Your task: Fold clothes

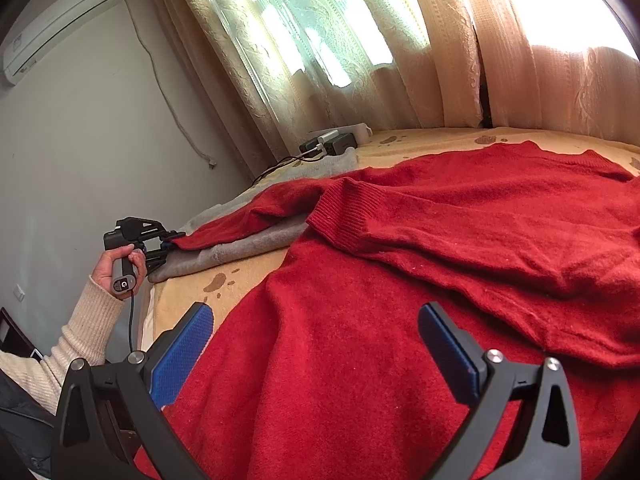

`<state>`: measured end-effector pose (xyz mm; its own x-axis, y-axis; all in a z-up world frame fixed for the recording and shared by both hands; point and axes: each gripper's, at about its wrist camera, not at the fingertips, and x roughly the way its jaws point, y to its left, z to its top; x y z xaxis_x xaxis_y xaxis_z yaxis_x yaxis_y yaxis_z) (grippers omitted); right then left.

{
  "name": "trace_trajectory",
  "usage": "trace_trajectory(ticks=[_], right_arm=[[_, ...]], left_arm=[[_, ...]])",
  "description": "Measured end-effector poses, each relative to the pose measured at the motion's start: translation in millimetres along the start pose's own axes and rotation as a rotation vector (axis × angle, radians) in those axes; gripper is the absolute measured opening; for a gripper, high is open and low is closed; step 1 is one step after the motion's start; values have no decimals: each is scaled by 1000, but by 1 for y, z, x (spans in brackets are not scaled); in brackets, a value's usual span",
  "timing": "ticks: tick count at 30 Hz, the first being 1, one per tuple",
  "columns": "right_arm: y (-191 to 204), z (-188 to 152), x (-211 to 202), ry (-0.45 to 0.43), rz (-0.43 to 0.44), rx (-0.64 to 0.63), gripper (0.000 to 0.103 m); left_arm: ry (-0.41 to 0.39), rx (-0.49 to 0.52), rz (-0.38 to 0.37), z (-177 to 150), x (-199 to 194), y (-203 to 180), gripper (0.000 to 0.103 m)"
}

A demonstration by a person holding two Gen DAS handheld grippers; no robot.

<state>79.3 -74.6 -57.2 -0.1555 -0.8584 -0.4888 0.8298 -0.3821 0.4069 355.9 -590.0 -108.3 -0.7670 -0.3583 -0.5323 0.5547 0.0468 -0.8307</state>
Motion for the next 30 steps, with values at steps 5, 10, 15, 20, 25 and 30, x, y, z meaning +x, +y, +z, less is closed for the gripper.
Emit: trace_trajectory(ticks=[5, 10, 15, 20, 25, 30], right_arm=[[1, 0, -1, -5, -2, -3, 103], [-2, 1, -7, -43, -13, 12, 103], [-8, 8, -27, -127, -46, 36, 103], [-20, 16, -57, -231, -96, 88, 103], [-45, 21, -99, -372, -178, 188, 103], [-78, 17, -154, -533, -322, 335, 103]], left_arm=[[-51, 59, -32, -9, -16, -17, 5], [-110, 321, -128, -43, -42, -102, 5], [-103, 613, -258, -114, -39, -217, 5], [-7, 863, -361, -217, -15, -308, 5], [162, 1089, -409, -342, 17, -344, 5], [330, 1276, -382, -455, 51, -326, 5]])
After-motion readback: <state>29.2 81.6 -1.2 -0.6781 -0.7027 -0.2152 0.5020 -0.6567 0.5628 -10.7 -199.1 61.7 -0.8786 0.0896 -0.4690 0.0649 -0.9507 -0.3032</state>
